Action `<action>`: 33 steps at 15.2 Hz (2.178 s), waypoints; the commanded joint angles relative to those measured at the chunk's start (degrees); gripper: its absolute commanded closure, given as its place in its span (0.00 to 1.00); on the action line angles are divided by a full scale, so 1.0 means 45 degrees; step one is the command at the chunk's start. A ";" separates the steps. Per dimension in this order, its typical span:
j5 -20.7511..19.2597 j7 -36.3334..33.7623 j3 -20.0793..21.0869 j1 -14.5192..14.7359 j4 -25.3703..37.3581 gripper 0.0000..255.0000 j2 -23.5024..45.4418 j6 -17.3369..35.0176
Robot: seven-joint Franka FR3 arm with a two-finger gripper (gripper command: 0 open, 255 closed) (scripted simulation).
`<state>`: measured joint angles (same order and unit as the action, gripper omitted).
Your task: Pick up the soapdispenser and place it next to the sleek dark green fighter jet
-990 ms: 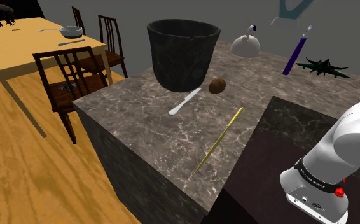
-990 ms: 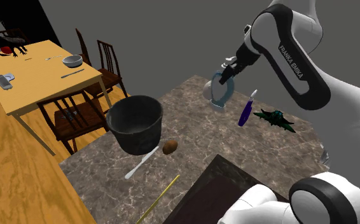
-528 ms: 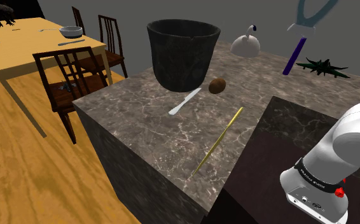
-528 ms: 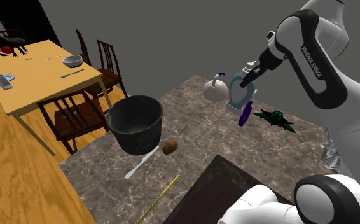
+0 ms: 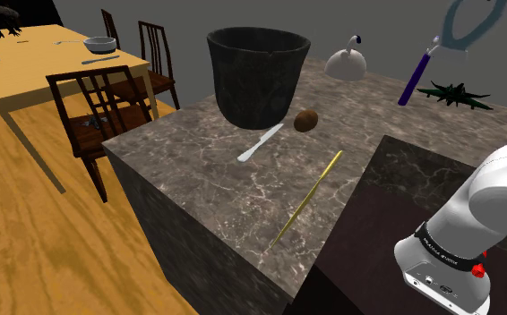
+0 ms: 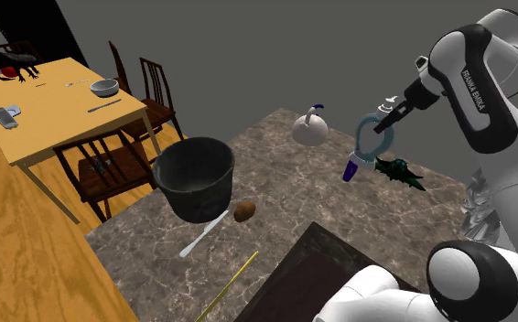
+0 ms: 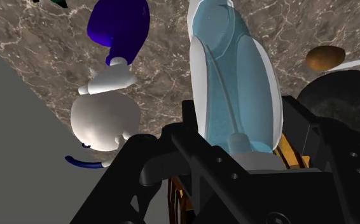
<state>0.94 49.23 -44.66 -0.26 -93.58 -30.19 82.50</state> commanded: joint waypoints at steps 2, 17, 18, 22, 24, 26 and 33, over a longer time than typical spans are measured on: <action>0.0023 0.1090 -0.1308 0.0293 0.0515 1.00 0.0425 -0.0138; 0.0275 0.4334 -0.6258 0.2217 0.1202 1.00 0.1588 0.0377; 0.0226 0.4352 -0.6130 0.2068 0.0948 1.00 0.1520 0.0555; 0.0042 0.4425 -0.5742 0.1579 -0.0016 1.00 0.1265 0.1247; -0.0042 0.4466 -0.5609 0.1385 -0.0469 1.00 0.1151 0.1584; -0.0123 0.4509 -0.5510 0.1222 -0.0904 1.00 0.1044 0.1917; -0.0355 0.4698 -0.5384 0.0822 -0.2302 1.00 0.0759 0.3049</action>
<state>-0.40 70.38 -69.42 4.09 -102.81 -26.39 95.45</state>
